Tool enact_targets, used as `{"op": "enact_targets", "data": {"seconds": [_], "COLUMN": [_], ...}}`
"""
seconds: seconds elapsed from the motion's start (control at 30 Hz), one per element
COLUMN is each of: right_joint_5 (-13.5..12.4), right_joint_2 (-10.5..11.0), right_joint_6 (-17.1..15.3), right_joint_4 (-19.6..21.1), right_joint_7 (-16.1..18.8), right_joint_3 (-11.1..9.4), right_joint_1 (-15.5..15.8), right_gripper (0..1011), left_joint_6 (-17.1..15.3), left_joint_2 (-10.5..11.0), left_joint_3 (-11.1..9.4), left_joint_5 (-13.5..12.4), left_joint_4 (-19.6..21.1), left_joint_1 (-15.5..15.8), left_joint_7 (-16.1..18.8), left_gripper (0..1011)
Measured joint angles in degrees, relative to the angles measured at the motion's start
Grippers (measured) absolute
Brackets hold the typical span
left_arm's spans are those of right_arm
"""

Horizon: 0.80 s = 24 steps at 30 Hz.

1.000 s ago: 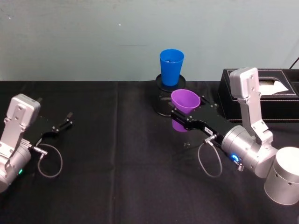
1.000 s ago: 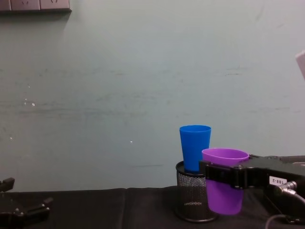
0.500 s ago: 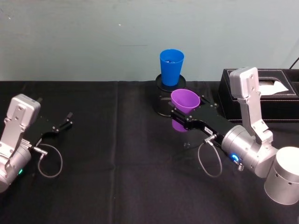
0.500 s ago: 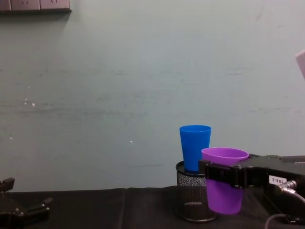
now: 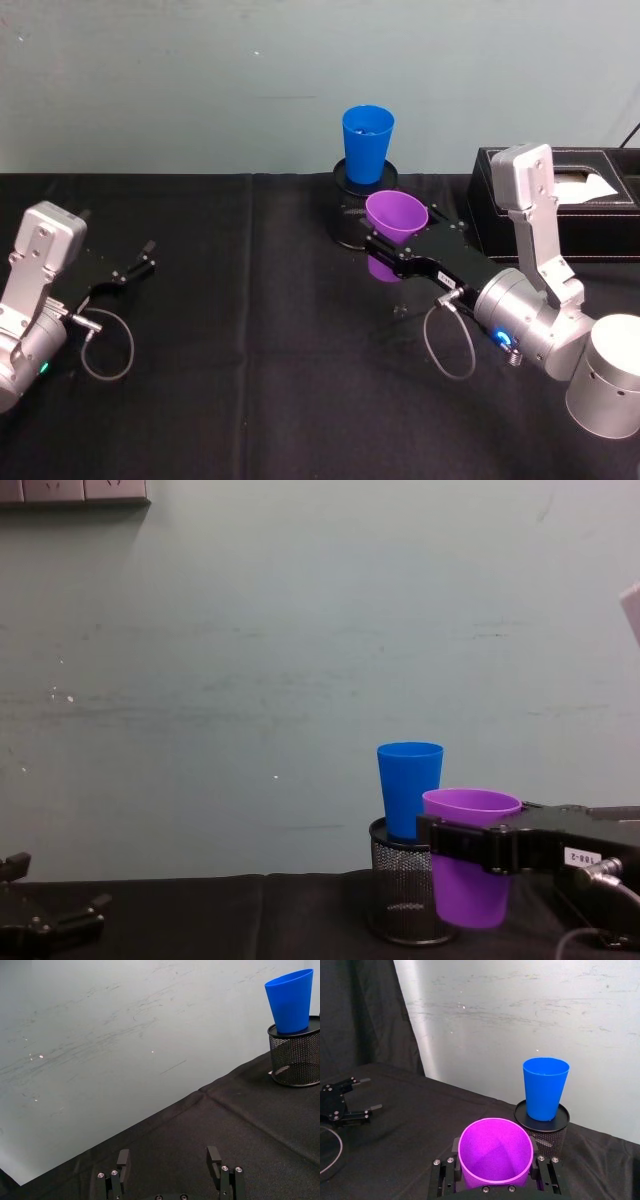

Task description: Pick up one cup with a gripper and tap it against the other cup.

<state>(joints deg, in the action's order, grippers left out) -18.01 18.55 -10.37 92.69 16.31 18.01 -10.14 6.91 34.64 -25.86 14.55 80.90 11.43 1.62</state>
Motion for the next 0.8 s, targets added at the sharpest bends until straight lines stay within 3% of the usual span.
{"op": "enact_targets", "data": {"seconds": [0.8], "right_joint_5": [0.0], "right_joint_2": [0.0], "right_joint_6": [0.0], "right_joint_4": [0.0], "right_joint_7": [0.0], "right_joint_3": [0.0], "right_joint_1": [0.0], "right_gripper": [737], "left_joint_6": [0.0], "left_joint_2": [0.0], "left_joint_3": [0.0], "left_joint_5": [0.0], "left_joint_4": [0.0], "left_joint_1": [0.0], "left_joint_7": [0.0], "left_gripper": [1000]}}
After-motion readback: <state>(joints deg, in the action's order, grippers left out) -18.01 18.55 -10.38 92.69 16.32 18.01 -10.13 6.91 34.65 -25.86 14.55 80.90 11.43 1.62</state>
